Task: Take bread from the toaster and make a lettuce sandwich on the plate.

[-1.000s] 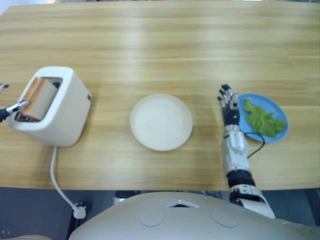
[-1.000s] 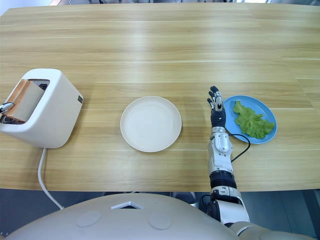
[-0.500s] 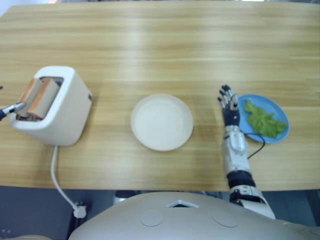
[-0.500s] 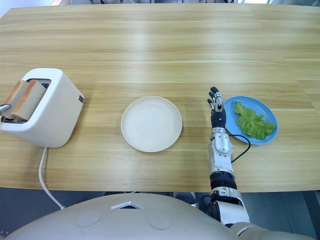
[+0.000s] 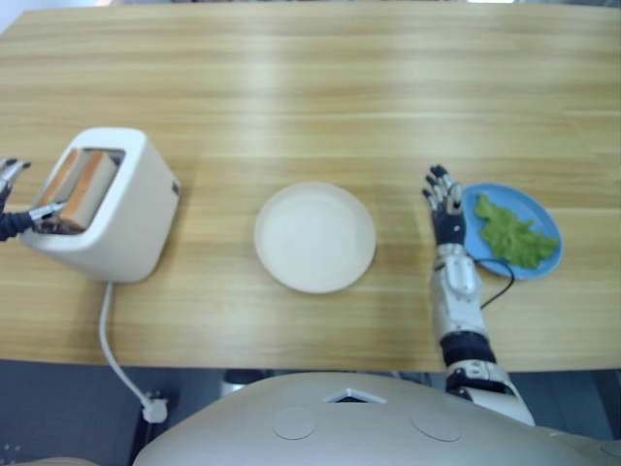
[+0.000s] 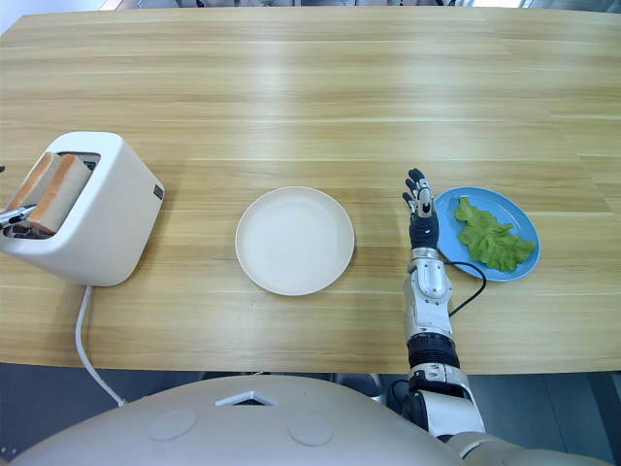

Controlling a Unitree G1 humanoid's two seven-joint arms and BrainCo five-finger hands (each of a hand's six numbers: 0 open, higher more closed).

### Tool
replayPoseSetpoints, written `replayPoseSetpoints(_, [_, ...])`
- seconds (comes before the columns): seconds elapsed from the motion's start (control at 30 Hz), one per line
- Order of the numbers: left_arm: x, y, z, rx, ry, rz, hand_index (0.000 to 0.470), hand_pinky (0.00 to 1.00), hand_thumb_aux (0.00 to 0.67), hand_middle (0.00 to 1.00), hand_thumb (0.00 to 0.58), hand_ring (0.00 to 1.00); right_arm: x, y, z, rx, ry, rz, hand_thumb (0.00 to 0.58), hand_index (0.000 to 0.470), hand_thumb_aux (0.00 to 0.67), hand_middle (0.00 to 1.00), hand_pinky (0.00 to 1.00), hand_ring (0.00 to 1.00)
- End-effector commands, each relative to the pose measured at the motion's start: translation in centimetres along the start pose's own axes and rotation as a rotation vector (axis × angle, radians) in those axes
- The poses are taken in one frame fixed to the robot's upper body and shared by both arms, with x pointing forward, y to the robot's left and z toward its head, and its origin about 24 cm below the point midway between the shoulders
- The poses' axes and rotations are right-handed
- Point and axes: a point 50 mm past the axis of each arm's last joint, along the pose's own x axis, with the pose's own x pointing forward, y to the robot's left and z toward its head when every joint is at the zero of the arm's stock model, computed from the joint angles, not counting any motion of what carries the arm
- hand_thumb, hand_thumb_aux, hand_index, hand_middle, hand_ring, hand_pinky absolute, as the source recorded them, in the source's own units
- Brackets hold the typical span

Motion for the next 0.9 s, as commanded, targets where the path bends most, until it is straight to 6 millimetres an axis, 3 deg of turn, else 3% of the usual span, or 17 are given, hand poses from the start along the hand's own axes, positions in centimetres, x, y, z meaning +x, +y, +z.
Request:
replayPoseSetpoints(0.03, [-0.2, -0.8, 0.4, 0.043, -0.011, -0.035, 0.000, 0.00, 0.000, 0.00, 0.000, 0.00, -0.2, -0.2, -0.2, 0.001, 0.017, -0.011, 0.000, 0.000, 0.000, 0.00, 0.00, 0.00])
replayPoseSetpoints(0.3, [-0.1, -0.9, -0.4, 0.079, 0.022, -0.037, 0.000, 0.00, 0.000, 0.00, 0.000, 0.00, -0.3, -0.1, -0.2, 0.001, 0.018, -0.012, 0.000, 0.000, 0.000, 0.00, 0.00, 0.00])
replayPoseSetpoints(0.33, [0.0, -1.0, -0.4, 0.075, 0.022, -0.039, 0.105, 0.00, 0.152, 0.00, 0.234, 0.00, -0.3, -0.1, -0.2, 0.001, 0.018, -0.012, 0.000, 0.000, 0.000, 0.00, 0.00, 0.00])
replayPoseSetpoints(0.37, [0.0, -1.0, -0.4, 0.068, 0.021, -0.039, 0.253, 0.37, 0.368, 0.37, 0.462, 0.37, -0.4, -0.1, -0.2, 0.001, 0.019, -0.013, 0.000, 0.000, 0.000, 0.00, 0.00, 0.00])
replayPoseSetpoints(0.4, [0.0, -1.0, -0.4, 0.059, 0.016, -0.036, 0.253, 0.37, 0.368, 0.37, 0.462, 0.37, -0.4, -0.1, -0.2, 0.000, 0.019, -0.013, 0.000, 0.000, 0.000, 0.00, 0.00, 0.00])
replayPoseSetpoints(0.43, [0.0, -1.0, -0.3, 0.047, 0.010, -0.029, 0.409, 0.95, 0.596, 0.95, 0.573, 0.95, -0.4, -0.1, -0.2, 0.000, 0.019, -0.013, 0.000, 0.000, 0.000, 0.00, 0.00, 0.00])
replayPoseSetpoints(0.47, [0.1, -0.8, -0.1, 0.040, 0.002, -0.016, 0.460, 1.00, 0.670, 1.00, 0.580, 1.00, -0.4, -0.2, -0.3, -0.001, 0.020, -0.014, 0.000, 0.000, 0.000, 0.00, 0.00, 0.00])
replayPoseSetpoints(0.9, [-0.2, 3.0, 2.6, -0.079, -0.151, 0.266, 0.460, 1.00, 0.670, 1.00, 0.580, 1.00, -0.4, -0.2, -0.4, -0.003, 0.029, -0.010, 0.000, 0.000, 0.000, 0.00, 0.00, 0.00])
